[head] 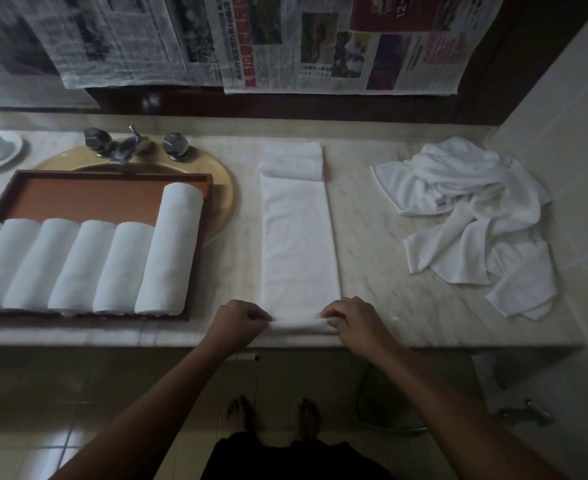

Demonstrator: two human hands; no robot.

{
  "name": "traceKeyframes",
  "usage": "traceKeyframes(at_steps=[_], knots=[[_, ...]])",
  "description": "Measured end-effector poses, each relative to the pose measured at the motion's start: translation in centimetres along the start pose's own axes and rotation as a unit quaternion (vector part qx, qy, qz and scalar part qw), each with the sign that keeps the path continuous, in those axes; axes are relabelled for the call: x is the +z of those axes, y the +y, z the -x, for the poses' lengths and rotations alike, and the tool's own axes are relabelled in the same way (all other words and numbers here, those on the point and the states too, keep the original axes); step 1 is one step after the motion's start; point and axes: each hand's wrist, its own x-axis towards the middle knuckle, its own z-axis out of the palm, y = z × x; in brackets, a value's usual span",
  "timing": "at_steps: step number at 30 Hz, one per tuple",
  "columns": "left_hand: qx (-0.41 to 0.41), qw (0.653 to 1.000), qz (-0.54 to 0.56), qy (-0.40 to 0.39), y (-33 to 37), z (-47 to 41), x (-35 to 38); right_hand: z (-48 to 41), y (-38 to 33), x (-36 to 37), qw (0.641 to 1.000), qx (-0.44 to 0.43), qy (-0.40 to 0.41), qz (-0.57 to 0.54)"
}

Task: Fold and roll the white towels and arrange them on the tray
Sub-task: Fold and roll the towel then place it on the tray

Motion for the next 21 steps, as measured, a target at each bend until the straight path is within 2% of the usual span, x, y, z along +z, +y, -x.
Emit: traceKeyframes(at_steps=[4,6,9,11,13,21], knots=[[-0.059,0.995,0.077,0.004,0.3,-0.4,0.1,0.3,-0.5,0.5,0.999,-0.01,0.037,0.0],[-0.049,0.997,0.052,0.041,0.6,-0.3,0.5,0.5,-0.7,0.8,0.998,-0.022,0.052,0.001],[0.051,0.991,-0.013,0.122,1.0,0.3,1.5,1.0,-1.0,1.6,0.997,-0.053,0.054,0.03],[0.153,0.977,-0.085,0.125,0.8,0.9,2.7,1.3,-0.8,2.1,0.994,-0.075,0.057,0.063],[0.217,0.957,-0.142,0.133,0.5,1.5,3.7,1.8,-0.7,2.3,0.988,-0.102,0.055,0.099],[0.244,0.939,-0.2,0.14,-0.6,1.3,3.9,2.0,-0.8,1.8,0.973,-0.137,0.053,0.176]])
